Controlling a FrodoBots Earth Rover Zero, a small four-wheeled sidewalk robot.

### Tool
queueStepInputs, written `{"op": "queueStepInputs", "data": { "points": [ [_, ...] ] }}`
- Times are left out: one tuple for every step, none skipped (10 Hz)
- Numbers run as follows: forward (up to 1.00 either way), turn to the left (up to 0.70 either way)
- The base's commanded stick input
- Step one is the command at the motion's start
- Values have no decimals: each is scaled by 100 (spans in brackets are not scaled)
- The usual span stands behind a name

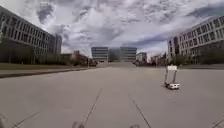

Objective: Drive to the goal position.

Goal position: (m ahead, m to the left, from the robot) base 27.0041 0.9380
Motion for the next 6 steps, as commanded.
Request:
{"op": "queueStepInputs", "data": {
  "points": [
    [100,0],
    [100,0],
    [100,0],
    [100,0],
    [100,0],
    [100,0]
  ]
}}
